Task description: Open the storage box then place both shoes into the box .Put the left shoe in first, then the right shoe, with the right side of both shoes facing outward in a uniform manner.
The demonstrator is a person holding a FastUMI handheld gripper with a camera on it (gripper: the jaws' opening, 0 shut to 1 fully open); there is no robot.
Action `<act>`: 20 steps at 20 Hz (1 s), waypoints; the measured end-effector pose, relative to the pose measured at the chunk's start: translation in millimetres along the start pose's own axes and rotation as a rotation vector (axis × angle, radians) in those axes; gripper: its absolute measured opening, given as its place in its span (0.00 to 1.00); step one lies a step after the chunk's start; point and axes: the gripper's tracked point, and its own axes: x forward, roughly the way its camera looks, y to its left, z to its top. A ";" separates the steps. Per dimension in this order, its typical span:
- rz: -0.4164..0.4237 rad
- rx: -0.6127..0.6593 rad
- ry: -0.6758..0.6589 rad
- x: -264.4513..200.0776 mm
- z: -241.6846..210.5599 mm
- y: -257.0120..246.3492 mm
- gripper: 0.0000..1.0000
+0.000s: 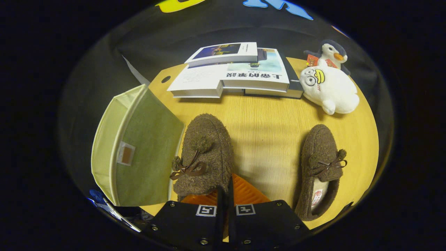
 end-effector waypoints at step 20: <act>0.207 -0.061 0.068 -15.6 69.0 218.3 0.06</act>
